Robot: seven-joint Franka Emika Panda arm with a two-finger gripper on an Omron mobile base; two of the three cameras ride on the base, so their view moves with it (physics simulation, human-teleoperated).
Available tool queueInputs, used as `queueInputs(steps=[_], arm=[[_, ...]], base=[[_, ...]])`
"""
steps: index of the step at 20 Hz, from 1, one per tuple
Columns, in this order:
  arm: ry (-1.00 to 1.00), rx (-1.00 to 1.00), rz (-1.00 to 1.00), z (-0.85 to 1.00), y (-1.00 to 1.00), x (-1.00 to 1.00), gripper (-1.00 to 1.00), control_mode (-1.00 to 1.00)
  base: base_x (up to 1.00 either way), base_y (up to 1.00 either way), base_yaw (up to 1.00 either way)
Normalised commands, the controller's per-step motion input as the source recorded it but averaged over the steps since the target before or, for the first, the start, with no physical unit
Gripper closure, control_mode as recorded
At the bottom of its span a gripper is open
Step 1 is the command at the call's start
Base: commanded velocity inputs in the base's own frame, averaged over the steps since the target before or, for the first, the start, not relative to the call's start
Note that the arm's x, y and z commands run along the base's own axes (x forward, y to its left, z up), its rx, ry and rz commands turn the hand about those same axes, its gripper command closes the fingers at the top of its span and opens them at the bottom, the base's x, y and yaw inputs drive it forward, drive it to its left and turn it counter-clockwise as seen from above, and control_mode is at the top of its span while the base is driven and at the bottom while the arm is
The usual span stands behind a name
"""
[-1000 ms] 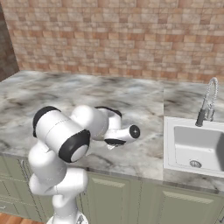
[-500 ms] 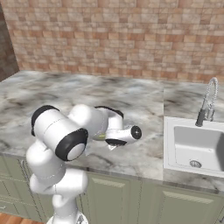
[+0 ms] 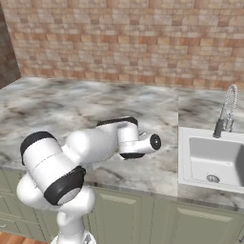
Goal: Gather the eggs and milk located in the vicinity of the sink area and place them right next to the bowl.
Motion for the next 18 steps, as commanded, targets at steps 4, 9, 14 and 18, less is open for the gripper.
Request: queueInputs(steps=[4,9,14,18], arm=[[0.00,0.04,0.00,0.86,0.03,-0.34,-1.00,-1.00],[0.02,0.00,-0.07,0.85,0.35,-0.10,-1.00,-1.00],[0.14,-0.06,-0.12,0.84,0.51,-0.03,-1.00,-1.00],[0.21,-0.14,-0.16,0.72,0.60,0.00,-1.00,-1.00]], base=[[0.00,0.00,0.00],[0.00,0.00,0.00],[0.00,0.00,0.00],[0.00,0.00,0.00]])
